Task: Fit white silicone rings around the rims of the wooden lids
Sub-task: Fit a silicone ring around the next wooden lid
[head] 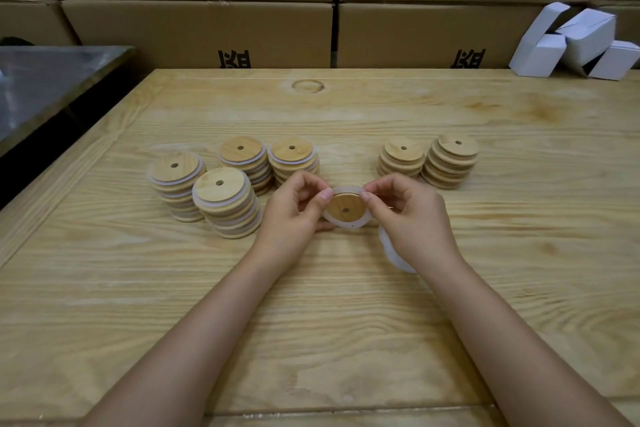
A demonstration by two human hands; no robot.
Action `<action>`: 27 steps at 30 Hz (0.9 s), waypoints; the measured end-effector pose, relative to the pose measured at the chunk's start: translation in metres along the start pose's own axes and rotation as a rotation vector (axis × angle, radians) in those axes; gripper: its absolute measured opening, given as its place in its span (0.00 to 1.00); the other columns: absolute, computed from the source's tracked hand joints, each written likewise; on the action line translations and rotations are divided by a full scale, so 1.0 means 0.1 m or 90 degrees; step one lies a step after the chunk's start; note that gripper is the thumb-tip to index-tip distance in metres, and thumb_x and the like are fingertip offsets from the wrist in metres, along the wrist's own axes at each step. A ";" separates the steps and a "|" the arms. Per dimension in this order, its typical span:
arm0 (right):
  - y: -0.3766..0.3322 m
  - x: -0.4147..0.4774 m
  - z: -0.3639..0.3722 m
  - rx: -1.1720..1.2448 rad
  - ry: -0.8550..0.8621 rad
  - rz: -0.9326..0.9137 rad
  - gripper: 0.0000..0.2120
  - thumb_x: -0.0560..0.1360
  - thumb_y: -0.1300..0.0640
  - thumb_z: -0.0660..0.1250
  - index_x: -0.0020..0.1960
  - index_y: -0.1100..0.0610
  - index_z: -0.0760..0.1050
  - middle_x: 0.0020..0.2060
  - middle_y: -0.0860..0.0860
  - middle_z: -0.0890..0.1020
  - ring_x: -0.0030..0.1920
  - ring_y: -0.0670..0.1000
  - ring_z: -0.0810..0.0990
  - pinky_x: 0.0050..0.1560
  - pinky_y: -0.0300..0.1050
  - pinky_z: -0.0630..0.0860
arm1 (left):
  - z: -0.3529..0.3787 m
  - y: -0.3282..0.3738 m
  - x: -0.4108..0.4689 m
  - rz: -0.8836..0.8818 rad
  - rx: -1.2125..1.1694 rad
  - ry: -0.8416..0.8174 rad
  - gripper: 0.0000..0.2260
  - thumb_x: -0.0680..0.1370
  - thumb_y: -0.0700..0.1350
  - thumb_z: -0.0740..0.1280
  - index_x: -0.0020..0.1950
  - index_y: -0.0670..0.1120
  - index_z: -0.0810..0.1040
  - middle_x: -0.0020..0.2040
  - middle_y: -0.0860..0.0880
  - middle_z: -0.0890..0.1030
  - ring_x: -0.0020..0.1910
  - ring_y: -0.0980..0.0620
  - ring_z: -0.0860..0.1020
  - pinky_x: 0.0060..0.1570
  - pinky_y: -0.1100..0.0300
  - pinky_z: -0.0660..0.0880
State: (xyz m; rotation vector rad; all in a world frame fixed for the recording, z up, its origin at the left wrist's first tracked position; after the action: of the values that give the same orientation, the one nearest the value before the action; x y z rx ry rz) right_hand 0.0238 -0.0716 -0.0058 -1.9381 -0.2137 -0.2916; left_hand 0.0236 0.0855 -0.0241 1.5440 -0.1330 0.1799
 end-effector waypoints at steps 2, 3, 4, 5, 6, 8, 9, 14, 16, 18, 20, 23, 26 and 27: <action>0.00 0.00 0.00 -0.002 -0.002 -0.007 0.06 0.73 0.60 0.71 0.40 0.50 0.78 0.38 0.44 0.83 0.42 0.42 0.82 0.50 0.44 0.79 | -0.01 -0.02 0.00 -0.005 0.001 0.005 0.08 0.78 0.35 0.62 0.41 0.45 0.71 0.37 0.48 0.79 0.38 0.57 0.81 0.34 0.57 0.81; 0.01 0.00 -0.01 -0.004 -0.003 -0.008 0.07 0.73 0.59 0.71 0.40 0.49 0.78 0.38 0.44 0.83 0.42 0.42 0.82 0.50 0.44 0.79 | -0.01 -0.03 0.00 -0.006 0.002 0.007 0.08 0.78 0.35 0.62 0.41 0.45 0.71 0.36 0.49 0.80 0.38 0.57 0.81 0.34 0.58 0.80; 0.02 0.01 -0.01 -0.004 -0.004 -0.006 0.08 0.73 0.59 0.71 0.39 0.48 0.77 0.38 0.43 0.83 0.42 0.42 0.82 0.50 0.44 0.79 | -0.01 -0.03 0.00 -0.005 0.009 0.009 0.08 0.78 0.35 0.62 0.41 0.45 0.71 0.36 0.50 0.80 0.39 0.56 0.81 0.34 0.59 0.80; 0.04 0.02 -0.02 -0.003 -0.006 0.001 0.08 0.73 0.59 0.71 0.39 0.47 0.77 0.38 0.43 0.83 0.42 0.41 0.82 0.49 0.43 0.79 | -0.01 -0.04 0.00 -0.002 0.023 0.010 0.09 0.78 0.35 0.63 0.41 0.46 0.72 0.36 0.50 0.81 0.39 0.56 0.82 0.35 0.59 0.80; 0.05 0.02 -0.02 0.003 -0.009 0.012 0.08 0.73 0.59 0.71 0.39 0.47 0.77 0.37 0.42 0.83 0.41 0.41 0.82 0.48 0.41 0.79 | -0.01 -0.05 0.00 0.001 0.039 0.012 0.09 0.78 0.35 0.63 0.41 0.46 0.72 0.37 0.51 0.81 0.40 0.56 0.82 0.36 0.59 0.80; 0.08 0.04 -0.02 0.031 -0.017 0.037 0.09 0.73 0.60 0.71 0.38 0.48 0.78 0.37 0.41 0.83 0.41 0.40 0.82 0.46 0.38 0.79 | -0.02 -0.05 0.01 0.000 0.059 0.019 0.09 0.78 0.35 0.63 0.40 0.47 0.72 0.38 0.49 0.81 0.40 0.56 0.82 0.36 0.59 0.80; 0.09 0.05 -0.02 0.050 -0.022 0.049 0.09 0.73 0.61 0.71 0.37 0.48 0.78 0.36 0.41 0.83 0.41 0.41 0.82 0.45 0.37 0.78 | -0.02 -0.05 0.02 -0.007 0.056 0.020 0.09 0.78 0.35 0.63 0.40 0.46 0.71 0.38 0.49 0.81 0.40 0.56 0.82 0.36 0.59 0.80; 0.11 0.10 -0.03 0.107 -0.042 0.077 0.08 0.72 0.62 0.71 0.37 0.51 0.79 0.38 0.48 0.84 0.44 0.48 0.84 0.45 0.40 0.79 | -0.05 -0.03 0.04 -0.060 -0.006 0.006 0.08 0.77 0.34 0.64 0.39 0.43 0.72 0.34 0.50 0.81 0.37 0.56 0.82 0.35 0.60 0.80; 0.12 0.09 -0.04 0.118 -0.045 0.074 0.08 0.72 0.63 0.71 0.38 0.52 0.79 0.38 0.49 0.84 0.44 0.48 0.84 0.49 0.43 0.79 | -0.06 -0.03 0.04 -0.051 0.006 0.014 0.08 0.76 0.35 0.66 0.38 0.43 0.72 0.34 0.49 0.81 0.37 0.54 0.83 0.36 0.58 0.81; 0.14 0.09 -0.03 0.123 -0.042 0.073 0.08 0.72 0.63 0.70 0.38 0.53 0.79 0.38 0.49 0.84 0.43 0.46 0.83 0.47 0.40 0.78 | -0.08 -0.04 0.05 -0.033 0.035 0.024 0.07 0.74 0.36 0.68 0.38 0.43 0.73 0.35 0.47 0.82 0.39 0.51 0.83 0.40 0.55 0.81; 0.16 0.08 -0.02 0.123 -0.032 0.073 0.08 0.73 0.63 0.70 0.38 0.52 0.78 0.39 0.48 0.84 0.43 0.45 0.83 0.46 0.38 0.77 | -0.10 -0.04 0.06 -0.014 0.061 0.014 0.07 0.73 0.37 0.70 0.39 0.44 0.74 0.38 0.46 0.83 0.41 0.50 0.83 0.43 0.53 0.81; 0.17 0.08 -0.02 0.110 -0.021 0.060 0.09 0.73 0.62 0.70 0.39 0.49 0.78 0.39 0.47 0.84 0.43 0.46 0.83 0.47 0.39 0.78 | -0.11 -0.04 0.05 0.003 0.113 0.003 0.08 0.72 0.37 0.72 0.40 0.45 0.74 0.37 0.51 0.83 0.40 0.52 0.83 0.42 0.59 0.80; 0.15 0.07 0.01 0.098 -0.008 0.042 0.09 0.72 0.62 0.70 0.40 0.48 0.77 0.38 0.45 0.83 0.42 0.44 0.82 0.45 0.38 0.77 | -0.09 -0.02 0.05 -0.001 0.095 0.028 0.09 0.72 0.34 0.71 0.38 0.45 0.73 0.33 0.51 0.82 0.35 0.52 0.82 0.40 0.56 0.81; 0.14 0.07 0.01 0.104 -0.001 0.041 0.09 0.72 0.62 0.71 0.40 0.48 0.77 0.38 0.44 0.83 0.41 0.44 0.82 0.44 0.38 0.77 | -0.09 -0.01 0.05 -0.003 0.072 0.041 0.10 0.72 0.33 0.70 0.37 0.44 0.73 0.31 0.51 0.82 0.33 0.53 0.82 0.39 0.56 0.81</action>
State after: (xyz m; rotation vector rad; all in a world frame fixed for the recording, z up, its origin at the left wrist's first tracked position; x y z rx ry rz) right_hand 0.0346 -0.0755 -0.0169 -1.7795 -0.1698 -0.2230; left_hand 0.0288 0.0943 -0.0243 1.6486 -0.0696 0.2360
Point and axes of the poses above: each hand's wrist, its own x-axis towards the middle knuckle, its own z-axis out of the palm, y = z × x, the point moved 1 cm from there along x, towards the middle knuckle
